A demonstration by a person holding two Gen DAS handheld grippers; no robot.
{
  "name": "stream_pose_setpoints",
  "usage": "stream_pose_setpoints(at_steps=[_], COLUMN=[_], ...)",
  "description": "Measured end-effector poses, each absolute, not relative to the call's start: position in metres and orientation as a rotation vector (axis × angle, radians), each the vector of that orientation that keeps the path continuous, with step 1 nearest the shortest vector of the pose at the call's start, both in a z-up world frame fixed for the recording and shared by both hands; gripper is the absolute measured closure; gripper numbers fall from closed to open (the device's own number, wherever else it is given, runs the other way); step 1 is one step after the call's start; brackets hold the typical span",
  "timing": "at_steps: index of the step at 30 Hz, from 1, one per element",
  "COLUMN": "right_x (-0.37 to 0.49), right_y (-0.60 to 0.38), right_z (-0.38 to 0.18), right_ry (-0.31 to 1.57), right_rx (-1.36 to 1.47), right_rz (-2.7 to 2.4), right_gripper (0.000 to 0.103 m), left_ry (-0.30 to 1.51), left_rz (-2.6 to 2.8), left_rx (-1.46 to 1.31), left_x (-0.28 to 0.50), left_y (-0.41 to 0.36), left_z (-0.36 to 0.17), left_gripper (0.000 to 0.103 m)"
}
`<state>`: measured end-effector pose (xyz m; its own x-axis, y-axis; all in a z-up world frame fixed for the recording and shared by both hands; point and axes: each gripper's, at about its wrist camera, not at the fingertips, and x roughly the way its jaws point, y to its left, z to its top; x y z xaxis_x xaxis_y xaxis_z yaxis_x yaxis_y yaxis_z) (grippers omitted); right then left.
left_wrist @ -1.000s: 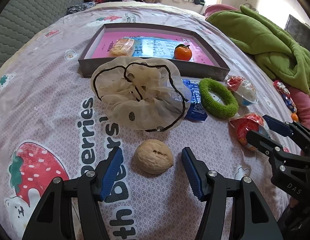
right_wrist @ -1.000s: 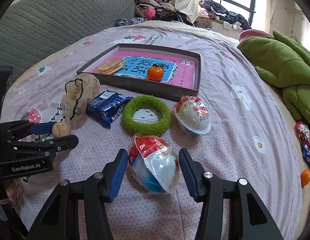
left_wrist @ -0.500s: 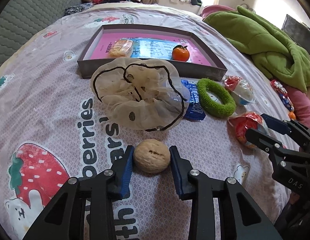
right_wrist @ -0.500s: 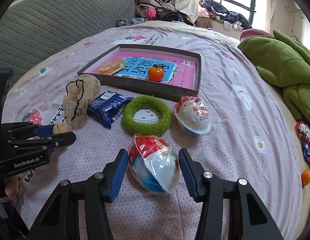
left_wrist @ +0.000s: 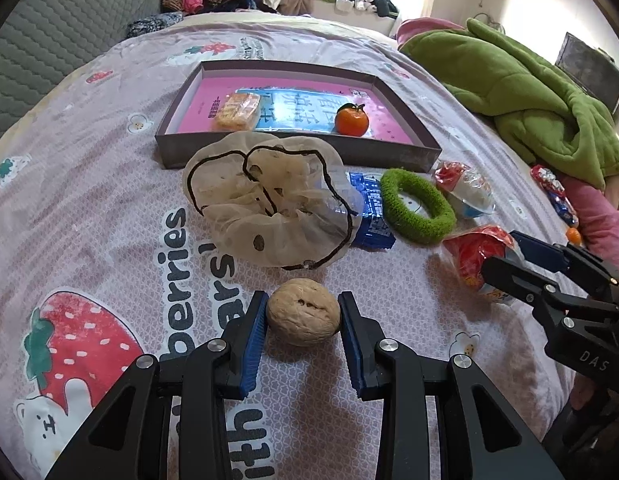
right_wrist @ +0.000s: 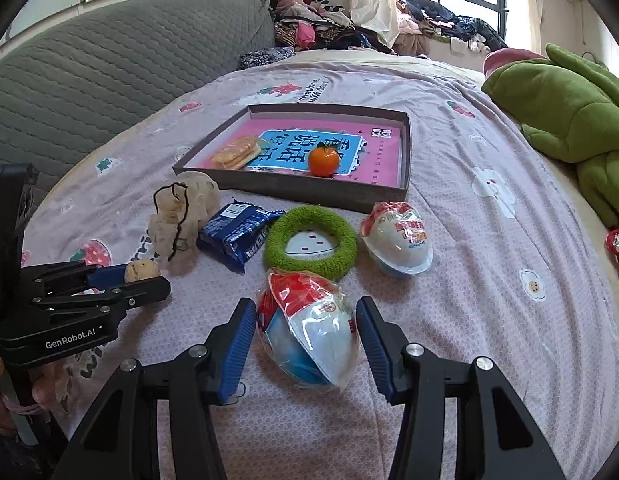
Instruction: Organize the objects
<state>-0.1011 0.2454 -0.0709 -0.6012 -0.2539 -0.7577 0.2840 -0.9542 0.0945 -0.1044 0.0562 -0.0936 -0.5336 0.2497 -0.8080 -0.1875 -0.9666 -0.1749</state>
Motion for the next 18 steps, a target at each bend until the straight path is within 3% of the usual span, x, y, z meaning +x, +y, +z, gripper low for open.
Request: stream_pose_setpoints(at_steps=[18], right_x=[-0.092], right_y=[0.234], right_z=[-0.049], right_ry=[0.032], right_rx=[1.129], right_rz=[-2.566], right_gripper=[0.051], left_ry=[-0.076], left_rz=[2.586], left_rx=[-1.284], left_x=[-0.091], left_y=[0.056], left_z=[-0.061], left_gripper=[0.067])
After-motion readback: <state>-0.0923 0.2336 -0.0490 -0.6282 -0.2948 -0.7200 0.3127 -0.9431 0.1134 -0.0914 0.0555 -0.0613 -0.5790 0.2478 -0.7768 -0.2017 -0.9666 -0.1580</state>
